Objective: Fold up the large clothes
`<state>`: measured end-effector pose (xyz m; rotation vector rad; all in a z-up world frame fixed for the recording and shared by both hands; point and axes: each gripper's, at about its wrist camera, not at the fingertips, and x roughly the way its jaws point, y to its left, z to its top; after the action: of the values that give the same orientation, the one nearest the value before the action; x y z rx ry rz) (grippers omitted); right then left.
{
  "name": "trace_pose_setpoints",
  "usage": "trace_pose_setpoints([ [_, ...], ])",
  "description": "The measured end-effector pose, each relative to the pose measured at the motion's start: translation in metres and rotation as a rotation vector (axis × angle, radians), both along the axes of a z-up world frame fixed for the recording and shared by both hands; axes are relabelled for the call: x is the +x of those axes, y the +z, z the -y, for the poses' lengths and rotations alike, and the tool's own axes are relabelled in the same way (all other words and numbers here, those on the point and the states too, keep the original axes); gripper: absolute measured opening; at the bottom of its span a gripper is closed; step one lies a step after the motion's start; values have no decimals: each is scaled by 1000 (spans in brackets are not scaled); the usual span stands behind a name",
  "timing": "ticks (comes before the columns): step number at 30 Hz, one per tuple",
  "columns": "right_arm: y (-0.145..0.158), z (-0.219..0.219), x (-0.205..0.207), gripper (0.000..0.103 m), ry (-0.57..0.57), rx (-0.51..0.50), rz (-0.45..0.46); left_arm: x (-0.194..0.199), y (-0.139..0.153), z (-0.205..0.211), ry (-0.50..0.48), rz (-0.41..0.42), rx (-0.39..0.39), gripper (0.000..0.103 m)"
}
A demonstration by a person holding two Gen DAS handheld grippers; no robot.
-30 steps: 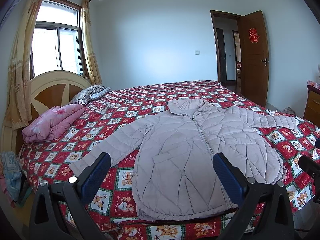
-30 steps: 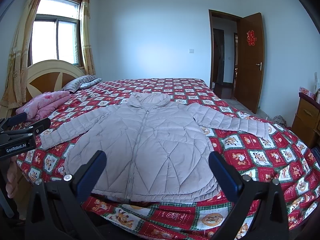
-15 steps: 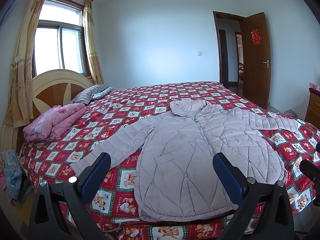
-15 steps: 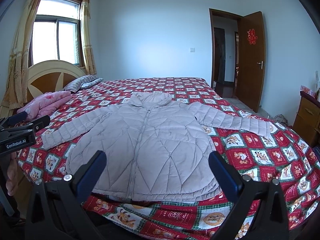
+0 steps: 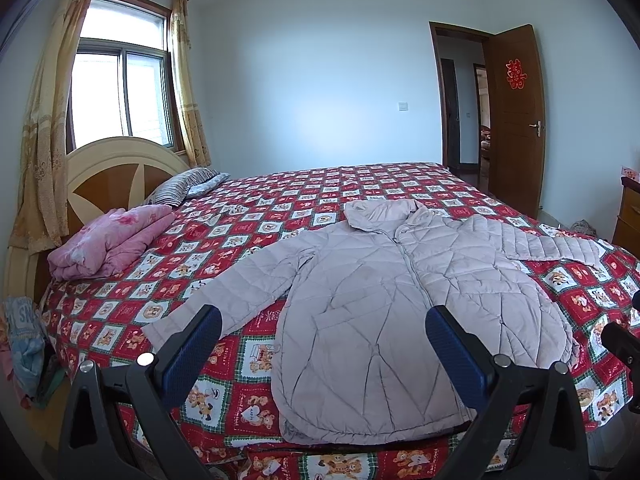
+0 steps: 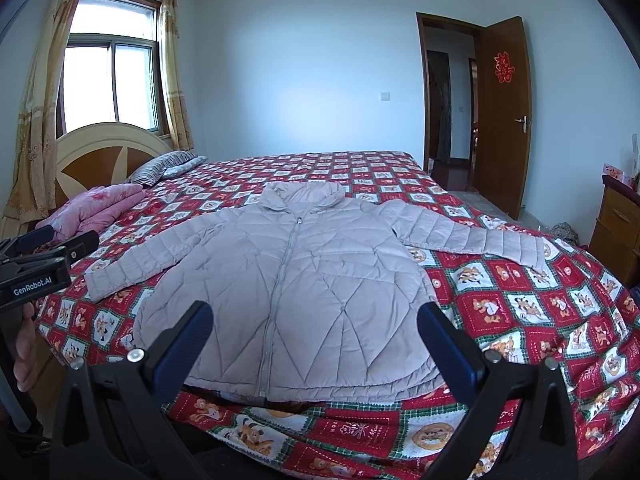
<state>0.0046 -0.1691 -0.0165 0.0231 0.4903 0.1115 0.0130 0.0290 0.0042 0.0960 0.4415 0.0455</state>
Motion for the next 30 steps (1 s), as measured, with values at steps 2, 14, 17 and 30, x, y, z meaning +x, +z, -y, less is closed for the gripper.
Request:
trace_pose_setpoints([
  [2, -1, 1, 1, 103, 5, 7, 10, 2, -2, 0, 5, 4, 7, 102],
  [14, -38, 52, 66, 103, -116, 57, -49, 42, -18, -19, 109, 112, -13, 102],
  [17, -43, 69, 87, 103, -150, 60, -69, 63, -24, -18, 128, 104, -22, 102],
  [30, -66, 182, 192, 103, -398, 75, -164, 208, -69, 3, 157, -40, 38, 102],
])
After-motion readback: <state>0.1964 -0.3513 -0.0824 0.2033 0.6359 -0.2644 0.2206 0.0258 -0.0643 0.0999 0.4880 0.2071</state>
